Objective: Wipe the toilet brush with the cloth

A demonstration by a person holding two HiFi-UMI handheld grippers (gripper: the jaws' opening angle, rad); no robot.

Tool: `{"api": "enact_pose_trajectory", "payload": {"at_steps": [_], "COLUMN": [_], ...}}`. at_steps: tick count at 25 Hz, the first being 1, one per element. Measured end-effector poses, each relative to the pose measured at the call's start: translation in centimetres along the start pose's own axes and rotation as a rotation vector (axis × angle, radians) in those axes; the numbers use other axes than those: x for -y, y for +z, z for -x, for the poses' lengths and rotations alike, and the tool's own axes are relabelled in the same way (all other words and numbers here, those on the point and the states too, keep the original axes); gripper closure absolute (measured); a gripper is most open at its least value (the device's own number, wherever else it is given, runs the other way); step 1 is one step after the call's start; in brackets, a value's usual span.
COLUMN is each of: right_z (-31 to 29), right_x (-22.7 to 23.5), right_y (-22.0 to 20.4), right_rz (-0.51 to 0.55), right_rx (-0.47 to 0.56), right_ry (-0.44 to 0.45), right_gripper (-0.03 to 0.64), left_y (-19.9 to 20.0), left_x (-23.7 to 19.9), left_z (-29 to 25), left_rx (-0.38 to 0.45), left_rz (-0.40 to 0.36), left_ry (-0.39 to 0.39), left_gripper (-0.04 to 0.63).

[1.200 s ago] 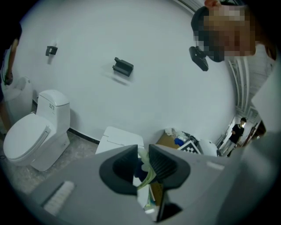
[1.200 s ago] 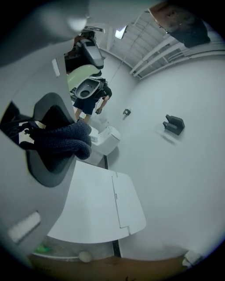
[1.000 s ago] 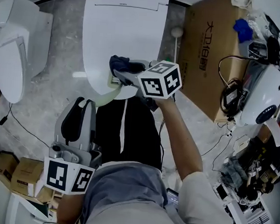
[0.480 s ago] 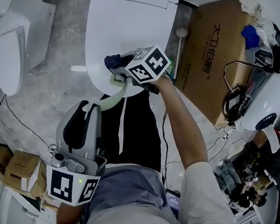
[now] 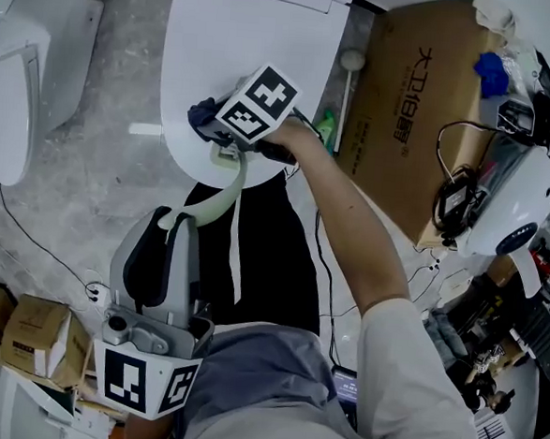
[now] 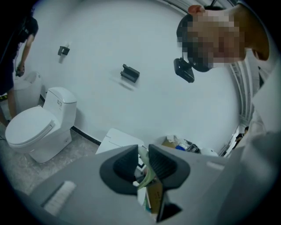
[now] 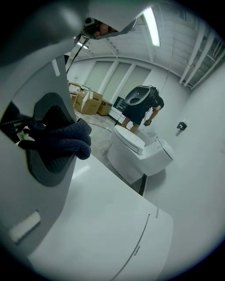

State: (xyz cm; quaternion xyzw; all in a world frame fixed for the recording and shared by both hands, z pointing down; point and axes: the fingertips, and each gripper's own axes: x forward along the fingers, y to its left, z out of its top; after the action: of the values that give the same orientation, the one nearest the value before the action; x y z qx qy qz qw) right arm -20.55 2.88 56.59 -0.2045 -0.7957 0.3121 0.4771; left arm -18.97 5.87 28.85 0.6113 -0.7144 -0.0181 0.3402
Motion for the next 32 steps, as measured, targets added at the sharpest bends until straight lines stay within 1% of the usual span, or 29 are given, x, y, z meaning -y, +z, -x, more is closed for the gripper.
{"api": "enact_pose_trajectory", "payload": {"at_steps": [8, 12, 15, 20, 25, 28, 32], "right_z": [-1.3, -2.1, -2.6, -4.4, -5.2, -5.5, -5.9], "right_x": [0.9, 1.0, 1.4, 1.9, 2.6, 2.9, 3.4], "right_y": [-0.4, -0.2, -0.4, -0.6, -1.1, -1.3, -1.5], "right_rz": [0.0, 0.027, 0.031, 0.037, 0.056, 0.06, 0.04], "right_rx": [-0.124, -0.176, -0.205, -0.247, -0.284, -0.292, -0.282], "right_ry": [0.027, 0.048, 0.045, 0.046, 0.022, 0.016, 0.011], "right_gripper": [0.506, 0.506, 0.506, 0.506, 0.506, 0.506, 0.506], "left_y": [-0.1, -0.1, -0.2, -0.2, -0.2, -0.2, -0.3], "left_x": [0.5, 0.2, -0.1, -0.4, -0.3, -0.3, -0.4], "left_z": [-0.5, -0.3, -0.3, -0.1, -0.2, -0.2, -0.1], "left_rx": [0.015, 0.021, 0.026, 0.036, 0.051, 0.056, 0.058], "left_rz": [0.003, -0.004, -0.003, -0.014, -0.008, -0.006, -0.01], "left_ry": [0.017, 0.03, 0.033, 0.05, 0.051, 0.052, 0.049], "left_gripper": [0.595, 0.595, 0.595, 0.595, 0.595, 0.595, 0.595]}}
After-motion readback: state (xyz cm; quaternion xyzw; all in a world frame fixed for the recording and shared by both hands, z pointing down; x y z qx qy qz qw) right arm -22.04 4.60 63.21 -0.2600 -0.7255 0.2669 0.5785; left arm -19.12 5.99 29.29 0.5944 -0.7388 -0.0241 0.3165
